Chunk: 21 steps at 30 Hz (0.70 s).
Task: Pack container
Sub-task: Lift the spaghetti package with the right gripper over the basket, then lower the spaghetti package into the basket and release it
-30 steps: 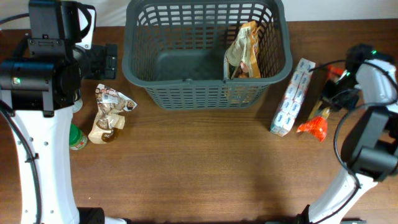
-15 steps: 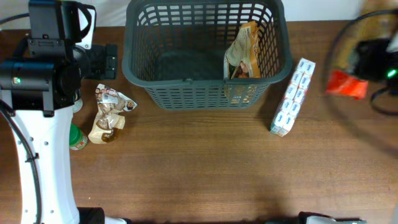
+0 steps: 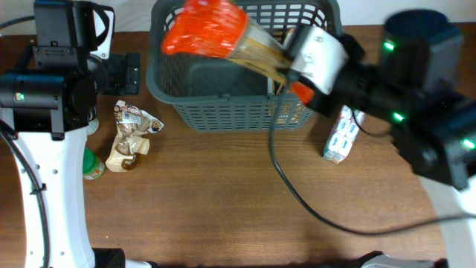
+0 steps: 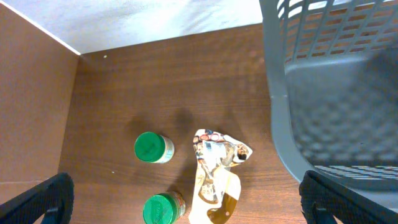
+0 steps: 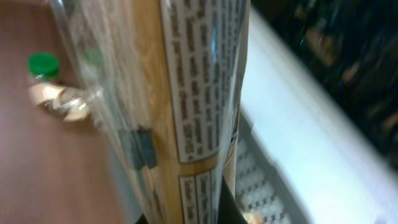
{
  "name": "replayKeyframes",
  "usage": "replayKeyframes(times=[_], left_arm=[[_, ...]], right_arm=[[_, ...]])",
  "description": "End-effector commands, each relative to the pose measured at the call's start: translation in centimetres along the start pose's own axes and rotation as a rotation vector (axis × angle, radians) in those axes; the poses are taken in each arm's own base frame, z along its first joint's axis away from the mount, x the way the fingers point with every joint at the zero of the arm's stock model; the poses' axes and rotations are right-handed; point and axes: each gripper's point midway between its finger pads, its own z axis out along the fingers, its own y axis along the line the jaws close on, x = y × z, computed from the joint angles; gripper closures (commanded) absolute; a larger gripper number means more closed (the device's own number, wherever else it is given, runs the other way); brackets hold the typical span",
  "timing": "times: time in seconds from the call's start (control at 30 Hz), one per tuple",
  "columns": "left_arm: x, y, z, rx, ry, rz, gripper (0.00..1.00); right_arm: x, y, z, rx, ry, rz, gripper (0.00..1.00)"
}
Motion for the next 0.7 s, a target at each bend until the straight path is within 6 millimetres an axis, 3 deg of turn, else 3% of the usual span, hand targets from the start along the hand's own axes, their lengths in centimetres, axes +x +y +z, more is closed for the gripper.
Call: replayKeyframes(times=[0.0, 0.17, 0.37, 0.53, 0.67], left_arm=[[0.0, 0.2, 0.1, -0.009, 0.001, -0.012, 0.01], [0.0, 0.2, 0.1, -0.009, 0.001, -0.012, 0.01], [0.0, 0.2, 0.1, -0.009, 0.000, -0.012, 0.01], [0.0, 0.2, 0.1, -0.009, 0.001, -0.012, 0.01], [0.0, 0.2, 0.1, -0.009, 0.001, -0.012, 0.01]], right_arm=[[-2.0, -1.8, 2.7, 0.035, -0.086, -0.103, 0.96], [-0.4, -3.7, 9.2, 0.045, -0.093, -0.107, 0.96], [4.4, -4.8, 16.5, 0.055, -0.002, -0.082, 0.96], [8.8, -6.0, 21.0, 0.083, 0.061, -0.063, 0.96], [12.9, -7.2, 23.0, 0.087, 0.115, -0.029, 0.96]])
